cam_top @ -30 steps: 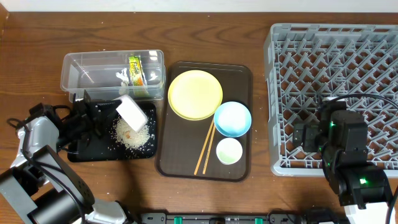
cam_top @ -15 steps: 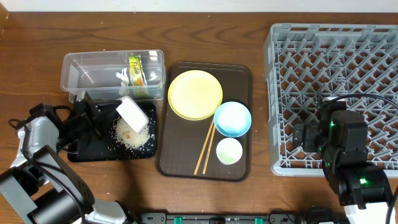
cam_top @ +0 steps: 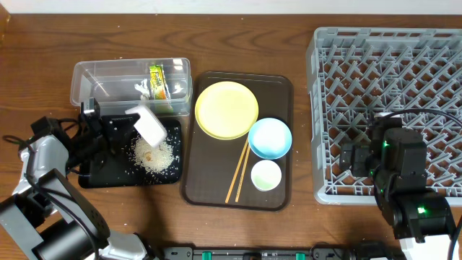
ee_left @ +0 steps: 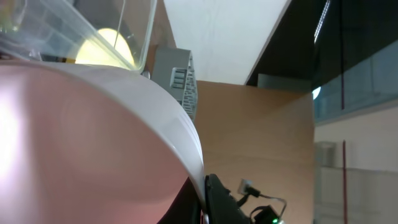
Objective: Sort waste into correct bins and load items into the dishwasher rack
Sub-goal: 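Tip the white bowl over the black tray to dump the rice, then return the empty white bowl to the brown tray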
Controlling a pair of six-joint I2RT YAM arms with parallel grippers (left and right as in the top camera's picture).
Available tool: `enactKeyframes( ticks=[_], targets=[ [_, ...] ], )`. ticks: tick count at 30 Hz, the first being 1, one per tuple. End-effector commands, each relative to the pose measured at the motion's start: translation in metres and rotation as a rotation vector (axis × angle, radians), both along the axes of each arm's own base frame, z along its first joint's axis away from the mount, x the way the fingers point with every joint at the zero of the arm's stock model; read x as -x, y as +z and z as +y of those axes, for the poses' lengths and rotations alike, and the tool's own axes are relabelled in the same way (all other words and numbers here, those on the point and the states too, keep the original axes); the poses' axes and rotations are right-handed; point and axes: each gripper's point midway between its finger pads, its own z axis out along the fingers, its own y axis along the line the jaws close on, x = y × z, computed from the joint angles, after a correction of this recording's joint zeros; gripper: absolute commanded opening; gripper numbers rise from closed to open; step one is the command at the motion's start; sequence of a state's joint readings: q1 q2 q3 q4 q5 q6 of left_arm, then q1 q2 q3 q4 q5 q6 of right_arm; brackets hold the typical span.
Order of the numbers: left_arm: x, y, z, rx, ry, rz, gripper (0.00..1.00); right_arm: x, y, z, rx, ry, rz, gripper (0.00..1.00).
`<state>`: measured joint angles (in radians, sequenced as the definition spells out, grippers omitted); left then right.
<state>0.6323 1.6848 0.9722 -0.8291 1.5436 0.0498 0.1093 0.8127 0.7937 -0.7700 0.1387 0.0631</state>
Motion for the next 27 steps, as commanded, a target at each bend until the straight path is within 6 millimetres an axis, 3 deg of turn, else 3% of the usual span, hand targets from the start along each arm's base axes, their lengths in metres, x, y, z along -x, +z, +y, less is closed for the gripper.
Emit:
enactKeyframes(
  ticks=[1,10,16,27],
  targets=[
    [0.001,0.010,0.000,-0.008,0.004,-0.061,0.06,-0.002,0.010,-0.003,0.003,-0.008,-0.022,0.99],
    [0.004,0.022,-0.006,-0.013,-0.006,-0.067,0.06,-0.002,0.009,-0.003,0.003,-0.008,-0.021,0.99],
    [0.016,0.032,-0.039,-0.223,-0.097,-0.107,0.06,-0.002,0.010,-0.003,0.003,-0.008,-0.022,0.99],
    [0.051,-0.020,-0.124,-0.875,-0.419,-0.038,0.06,-0.002,0.010,-0.003,0.003,-0.008,-0.022,0.99]
  ],
)
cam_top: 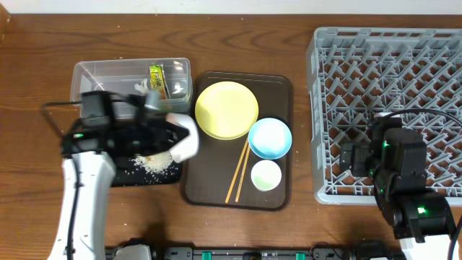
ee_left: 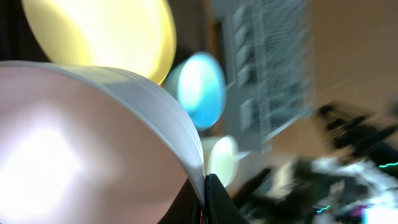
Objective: Sort waste into correct bins and load items into the dishwasher rack
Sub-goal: 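Return the empty white bowl to the brown tray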
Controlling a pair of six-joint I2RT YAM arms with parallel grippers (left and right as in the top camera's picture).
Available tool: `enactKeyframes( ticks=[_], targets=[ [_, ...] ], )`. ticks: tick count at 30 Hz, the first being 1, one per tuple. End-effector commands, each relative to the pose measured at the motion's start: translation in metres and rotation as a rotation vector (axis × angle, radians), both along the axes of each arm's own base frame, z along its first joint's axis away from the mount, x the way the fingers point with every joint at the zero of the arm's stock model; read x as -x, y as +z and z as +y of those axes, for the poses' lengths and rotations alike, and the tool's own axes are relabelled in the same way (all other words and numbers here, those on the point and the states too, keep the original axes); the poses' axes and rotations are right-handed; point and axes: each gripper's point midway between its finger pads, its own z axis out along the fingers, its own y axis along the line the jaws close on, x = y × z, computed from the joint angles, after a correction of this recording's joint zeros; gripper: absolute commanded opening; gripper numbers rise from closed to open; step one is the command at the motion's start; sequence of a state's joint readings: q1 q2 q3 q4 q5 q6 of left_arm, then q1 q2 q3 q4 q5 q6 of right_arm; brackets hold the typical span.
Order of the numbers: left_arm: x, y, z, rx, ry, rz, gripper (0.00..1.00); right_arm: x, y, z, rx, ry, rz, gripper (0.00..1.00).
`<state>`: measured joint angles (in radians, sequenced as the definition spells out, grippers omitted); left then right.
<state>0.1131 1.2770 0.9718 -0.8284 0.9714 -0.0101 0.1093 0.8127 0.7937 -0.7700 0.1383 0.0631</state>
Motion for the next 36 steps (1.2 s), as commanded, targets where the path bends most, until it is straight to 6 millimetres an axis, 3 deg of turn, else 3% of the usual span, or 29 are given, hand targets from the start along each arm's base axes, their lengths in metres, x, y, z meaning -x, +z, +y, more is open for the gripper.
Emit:
enactKeyframes(
  ticks=[1,8,15,21,26,30,33,36],
  targets=[
    [0.006,-0.034,-0.003,-0.273,-0.032,0.028,0.06,-0.002,0.010,-0.003,0.003,-0.008,-0.022,0.99],
    [0.023,-0.072,-0.031,-0.568,-0.170,0.042,0.06,-0.002,0.010,-0.003,0.003,-0.008,-0.022,0.99],
    [0.035,-0.104,-0.069,-0.603,-0.321,0.068,0.06,-0.002,0.010,-0.003,0.003,-0.008,-0.022,0.99],
    [0.039,-0.129,-0.082,-0.623,-0.372,0.114,0.06,-0.002,0.010,-0.003,0.003,-0.008,-0.022,0.99],
    [0.037,-0.130,-0.083,-0.622,-0.372,0.109,0.08,-0.002,0.010,-0.003,0.003,-0.008,-0.022,0.99],
    [0.035,-0.128,-0.082,-0.631,-0.373,0.098,0.22,-0.002,0.010,-0.003,0.003,-0.008,-0.022,0.99],
    [0.026,-0.117,-0.076,-0.677,-0.347,0.063,0.36,-0.002,0.010,-0.003,0.003,-0.008,-0.022,0.99],
    [0.018,-0.094,-0.079,-0.664,-0.333,0.004,0.39,-0.002,0.010,-0.003,0.003,-0.008,-0.022,0.99]
  ],
)
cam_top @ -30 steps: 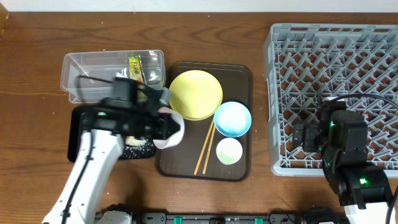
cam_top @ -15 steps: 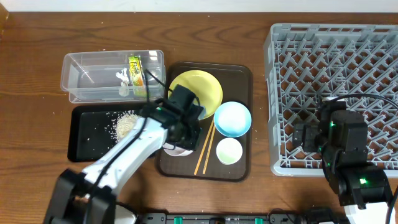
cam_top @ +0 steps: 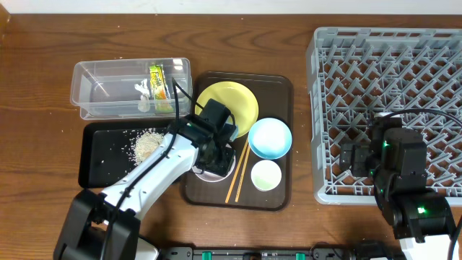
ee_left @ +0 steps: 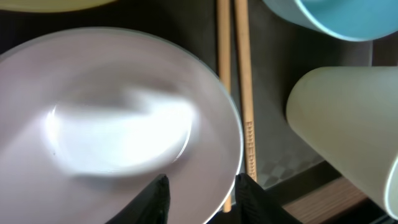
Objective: Sort waste into correct bins and load items into the dishwasher rack
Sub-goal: 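Return the empty white bowl to the brown tray, then grasp the pale green cup with the left gripper and lift it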
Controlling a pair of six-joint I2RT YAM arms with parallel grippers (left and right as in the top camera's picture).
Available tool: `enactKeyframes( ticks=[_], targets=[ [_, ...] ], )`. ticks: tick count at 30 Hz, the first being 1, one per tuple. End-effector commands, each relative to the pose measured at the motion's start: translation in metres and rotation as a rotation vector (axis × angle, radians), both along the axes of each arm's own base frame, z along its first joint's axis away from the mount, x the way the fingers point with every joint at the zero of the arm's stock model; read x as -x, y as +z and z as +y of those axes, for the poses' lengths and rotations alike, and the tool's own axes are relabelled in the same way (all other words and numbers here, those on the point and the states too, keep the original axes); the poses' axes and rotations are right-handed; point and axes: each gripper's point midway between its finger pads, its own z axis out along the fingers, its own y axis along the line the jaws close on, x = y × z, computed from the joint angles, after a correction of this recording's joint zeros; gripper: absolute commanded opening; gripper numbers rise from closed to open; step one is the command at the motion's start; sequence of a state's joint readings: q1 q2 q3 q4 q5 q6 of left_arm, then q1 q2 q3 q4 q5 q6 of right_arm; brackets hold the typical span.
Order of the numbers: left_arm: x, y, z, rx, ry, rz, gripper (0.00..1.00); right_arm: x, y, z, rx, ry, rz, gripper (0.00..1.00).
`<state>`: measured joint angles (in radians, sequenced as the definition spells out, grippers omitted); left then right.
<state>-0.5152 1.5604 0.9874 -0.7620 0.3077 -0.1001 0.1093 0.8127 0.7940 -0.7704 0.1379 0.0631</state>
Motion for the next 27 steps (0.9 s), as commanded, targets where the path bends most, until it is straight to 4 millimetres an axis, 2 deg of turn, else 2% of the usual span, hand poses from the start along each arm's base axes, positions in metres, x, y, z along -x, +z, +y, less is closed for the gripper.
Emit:
enactKeyframes(
  ticks=[1,6,10,15,23,27],
  targets=[
    [-0.022,0.040,-0.006,0.032,-0.005,-0.132,0.39,-0.002,0.009,-0.003,0.004,-0.008,-0.022,0.99],
    [-0.023,0.080,-0.023,0.159,-0.030,-0.223,0.44,-0.002,0.009,-0.003,0.003,-0.008,-0.022,0.99],
    [-0.014,0.085,-0.034,0.180,-0.072,-0.232,0.44,-0.002,0.009,-0.003,0.003,-0.008,-0.022,0.99],
    [0.002,0.067,-0.053,0.160,-0.117,-0.167,0.44,-0.002,0.009,-0.003,0.003,-0.008,-0.021,0.99],
    [0.020,0.017,-0.083,0.099,-0.173,-0.047,0.44,-0.002,0.009,-0.003,0.003,-0.008,-0.021,0.99],
    [0.026,-0.003,-0.087,0.066,-0.180,0.001,0.43,-0.002,0.009,-0.003,0.004,-0.008,-0.019,0.99]
  ],
)
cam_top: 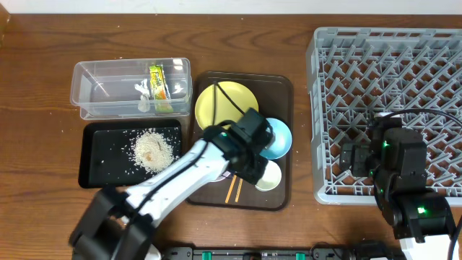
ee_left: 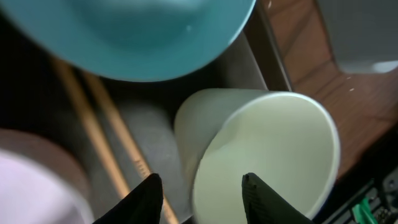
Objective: Sort waste into correct bins and load items into the dishwasher rack
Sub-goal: 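Grasp the pale green cup with the left gripper and lift it, then hand the cup from the left gripper to the right gripper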
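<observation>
My left gripper [ee_left: 202, 198] is open low over the brown tray [cam_top: 278, 88]. Its fingers stand either side of the near wall of the pale green cup [ee_left: 267, 155], one inside the rim and one outside. The blue bowl [ee_left: 143, 31] lies just beyond the cup, and the chopsticks [ee_left: 102, 134] run to the left of it. A pale pink bowl [ee_left: 25, 193] shows at the lower left edge; in the overhead view my arm hides most of it. The yellow plate [cam_top: 220, 101] sits at the tray's far end. The right arm [cam_top: 393, 170] rests over the grey dishwasher rack [cam_top: 317, 108].
A black tray [cam_top: 97, 155] with a heap of rice [cam_top: 150, 150] lies left of the brown tray. Behind it stands a clear bin [cam_top: 108, 87] holding a wrapper and scraps. The rack fills the table's right side.
My left gripper was over the pale pink bowl on the brown tray, left of the chopsticks. It now stands to the right, open around the green cup's wall. The right arm has not moved.
My left gripper held the pale pink bowl tilted over the rice on the black tray. Then it held the bowl at the brown tray's left edge. Then the bowl sat on the brown tray beside the chopsticks, and now the open gripper is at the green cup.
</observation>
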Controlling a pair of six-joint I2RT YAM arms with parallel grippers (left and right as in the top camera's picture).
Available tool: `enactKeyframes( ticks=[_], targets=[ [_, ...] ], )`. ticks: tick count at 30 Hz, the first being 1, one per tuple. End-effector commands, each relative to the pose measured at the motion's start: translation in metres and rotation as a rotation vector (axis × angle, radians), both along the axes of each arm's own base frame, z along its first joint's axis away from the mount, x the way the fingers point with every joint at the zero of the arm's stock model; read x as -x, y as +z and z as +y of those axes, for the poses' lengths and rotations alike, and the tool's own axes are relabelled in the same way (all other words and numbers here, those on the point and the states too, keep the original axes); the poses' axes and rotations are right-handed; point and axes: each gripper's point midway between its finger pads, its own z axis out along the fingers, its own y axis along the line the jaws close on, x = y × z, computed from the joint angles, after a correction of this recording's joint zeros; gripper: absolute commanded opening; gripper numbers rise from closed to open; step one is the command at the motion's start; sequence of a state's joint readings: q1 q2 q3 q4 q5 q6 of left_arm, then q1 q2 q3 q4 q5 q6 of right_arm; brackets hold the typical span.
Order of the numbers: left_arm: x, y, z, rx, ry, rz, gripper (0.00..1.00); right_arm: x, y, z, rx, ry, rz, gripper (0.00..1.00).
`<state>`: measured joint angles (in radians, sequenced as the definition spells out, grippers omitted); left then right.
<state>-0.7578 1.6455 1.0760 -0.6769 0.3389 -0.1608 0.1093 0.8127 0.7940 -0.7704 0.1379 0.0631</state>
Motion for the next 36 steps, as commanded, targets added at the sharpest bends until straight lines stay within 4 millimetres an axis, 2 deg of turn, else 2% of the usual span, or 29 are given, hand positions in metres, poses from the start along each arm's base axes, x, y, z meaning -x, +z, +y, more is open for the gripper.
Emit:
enactKeyframes(
  ticks=[1,4,5,6,10,14,16,20,21,23,27,31,36],
  targets=[
    [0.004,-0.013,-0.003,-0.024,0.014,0.045,0.39,-0.001,0.009,-0.004,0.004,-0.008,-0.017,0.99],
    [0.006,-0.019,-0.002,-0.037,0.014,0.059,0.19,-0.001,0.008,-0.004,0.004,-0.008,-0.012,0.99],
    [0.005,-0.018,-0.002,-0.036,0.014,0.058,0.09,-0.001,0.008,-0.004,0.004,-0.008,-0.012,0.99],
    [0.005,-0.017,-0.002,-0.032,0.014,0.054,0.06,-0.001,0.008,-0.004,0.004,-0.008,-0.012,0.99],
    [0.002,-0.003,-0.003,-0.002,0.017,0.024,0.06,-0.001,0.008,-0.004,0.004,-0.008,-0.015,0.99],
    [-0.008,0.030,0.002,0.061,0.057,-0.034,0.06,-0.006,0.013,-0.003,0.001,-0.008,-0.042,0.99],
    [-0.020,0.050,0.009,0.104,0.120,-0.072,0.06,-0.010,0.018,-0.003,-0.001,-0.009,-0.070,0.99],
    [-0.057,0.087,0.038,0.221,0.320,-0.127,0.06,-0.024,0.033,0.000,-0.039,-0.023,-0.153,0.99],
    [-0.065,0.093,0.044,0.261,0.364,-0.119,0.06,-0.027,0.035,0.005,-0.064,-0.007,-0.164,0.99],
    [-0.082,0.107,0.051,0.381,0.448,-0.071,0.06,-0.029,0.035,0.027,-0.149,0.089,-0.159,0.99],
    [-0.101,0.124,0.055,0.592,0.528,0.073,0.06,-0.016,0.029,0.089,-0.392,0.365,-0.071,0.99],
    [-0.099,0.142,0.042,0.805,0.447,0.262,0.06,0.007,0.028,0.140,-0.593,0.653,0.027,0.98],
    [-0.091,0.153,0.029,0.931,0.349,0.408,0.06,0.014,0.014,0.166,-0.663,0.808,0.109,0.99]
  ],
)
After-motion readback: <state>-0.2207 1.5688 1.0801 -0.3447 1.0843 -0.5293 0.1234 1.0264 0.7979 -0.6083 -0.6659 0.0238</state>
